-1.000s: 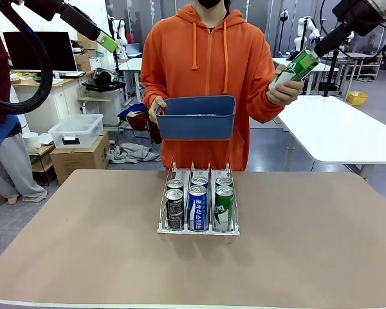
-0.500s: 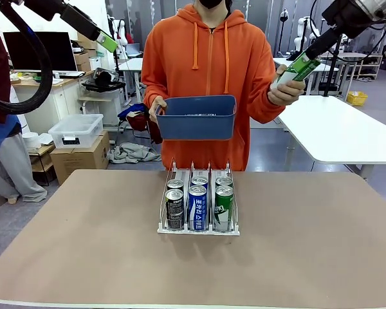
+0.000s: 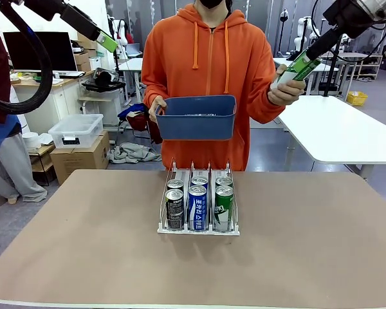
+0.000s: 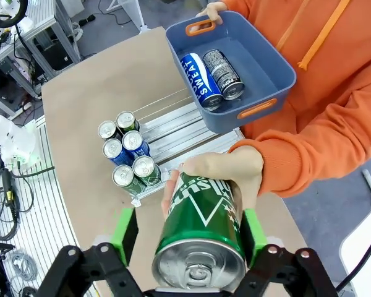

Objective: Fill the beverage cans into the dispenser.
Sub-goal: Pick up the Sprite handed by the human.

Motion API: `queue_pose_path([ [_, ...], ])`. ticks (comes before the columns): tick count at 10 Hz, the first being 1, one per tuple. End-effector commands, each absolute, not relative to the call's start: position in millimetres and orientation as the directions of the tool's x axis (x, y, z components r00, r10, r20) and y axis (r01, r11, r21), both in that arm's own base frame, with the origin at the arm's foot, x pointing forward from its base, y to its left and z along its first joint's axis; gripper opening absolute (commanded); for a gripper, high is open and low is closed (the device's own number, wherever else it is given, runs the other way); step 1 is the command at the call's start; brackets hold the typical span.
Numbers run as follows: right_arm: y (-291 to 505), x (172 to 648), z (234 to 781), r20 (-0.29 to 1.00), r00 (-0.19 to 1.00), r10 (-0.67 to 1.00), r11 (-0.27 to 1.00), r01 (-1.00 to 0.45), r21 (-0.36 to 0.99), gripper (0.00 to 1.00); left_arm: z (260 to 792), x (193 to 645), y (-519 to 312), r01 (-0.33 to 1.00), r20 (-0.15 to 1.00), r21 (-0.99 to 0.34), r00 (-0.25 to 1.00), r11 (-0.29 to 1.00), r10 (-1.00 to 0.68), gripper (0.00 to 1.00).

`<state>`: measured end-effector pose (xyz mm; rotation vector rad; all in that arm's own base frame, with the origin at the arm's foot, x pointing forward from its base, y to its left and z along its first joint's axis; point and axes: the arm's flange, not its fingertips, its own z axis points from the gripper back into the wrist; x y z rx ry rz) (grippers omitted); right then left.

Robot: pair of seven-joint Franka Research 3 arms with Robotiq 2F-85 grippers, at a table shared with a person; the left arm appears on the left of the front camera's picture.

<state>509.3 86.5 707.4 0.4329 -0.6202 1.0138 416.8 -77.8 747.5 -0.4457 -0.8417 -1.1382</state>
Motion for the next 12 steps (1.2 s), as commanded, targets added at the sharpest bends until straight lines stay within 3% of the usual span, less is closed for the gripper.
queue_pose_path([
  [1, 88.7, 508.9, 705.1, 0.654, 0.398, 0.643, 0.476, -0.877, 0.066, 0.6, 747.8, 416.2, -77.3, 0.922, 0.781, 0.093, 0.167, 0.377, -0.602, 1.0],
  [2, 87.9, 510.0, 704.8, 0.643, 0.403, 0.651, 0.478, -0.876, 0.065, 0.75, 747.8, 416.2, -77.3, 0.922, 0.781, 0.093, 0.167, 0.377, -0.602, 1.0],
  [3, 87.5, 508.7, 705.3, 0.64, 0.413, 0.648, 0.486, -0.871, 0.069, 0.41, 747.8, 416.2, -77.3, 0.922, 0.781, 0.093, 0.167, 0.377, -0.602, 1.0],
  [4, 87.4, 509.0, 704.9, 0.638, 0.416, 0.648, 0.486, -0.871, 0.074, 0.55, 747.8, 416.2, -77.3, 0.922, 0.781, 0.093, 0.167, 0.377, -0.602, 1.0],
  [5, 86.2, 508.5, 705.6, 0.633, 0.416, 0.652, 0.481, -0.873, 0.078, 0.21, 747.8, 416.2, -77.3, 0.922, 0.781, 0.093, 0.167, 0.377, -0.602, 1.0],
  [6, 86.2, 508.0, 705.2, 0.63, 0.411, 0.658, 0.475, -0.876, 0.076, 0.35, 747.8, 416.2, -77.3, 0.922, 0.781, 0.093, 0.167, 0.377, -0.602, 1.0],
  [7, 86.2, 506.5, 705.5, 0.623, 0.403, 0.671, 0.466, -0.882, 0.069, 0.01, 747.8, 416.2, -77.3, 0.922, 0.781, 0.093, 0.167, 0.377, -0.602, 1.0],
  [8, 85.6, 505.8, 705.8, 0.62, 0.398, 0.676, 0.459, -0.886, 0.068, 0.16, 747.8, 416.2, -77.3, 0.922, 0.781, 0.093, 0.167, 0.377, -0.602, 1.0],
  [9, 85.4, 504.9, 706.0, 0.619, 0.394, 0.679, 0.453, -0.889, 0.068, 0.0, 747.8, 416.2, -77.3, 0.922, 0.781, 0.093, 0.167, 0.377, -0.602, 1.0],
  [11, 84.1, 505.1, 704.8, 0.615, 0.403, 0.678, 0.459, -0.885, 0.074, 0.0, 747.8, 416.2, -77.3, 0.922, 0.781, 0.093, 0.167, 0.377, -0.602, 1.0],
  [12, 85.3, 507.8, 704.5, 0.639, 0.435, 0.634, 0.492, -0.865, 0.101, 0.38, 747.8, 416.2, -77.3, 0.922, 0.781, 0.093, 0.167, 0.377, -0.602, 1.0],
])
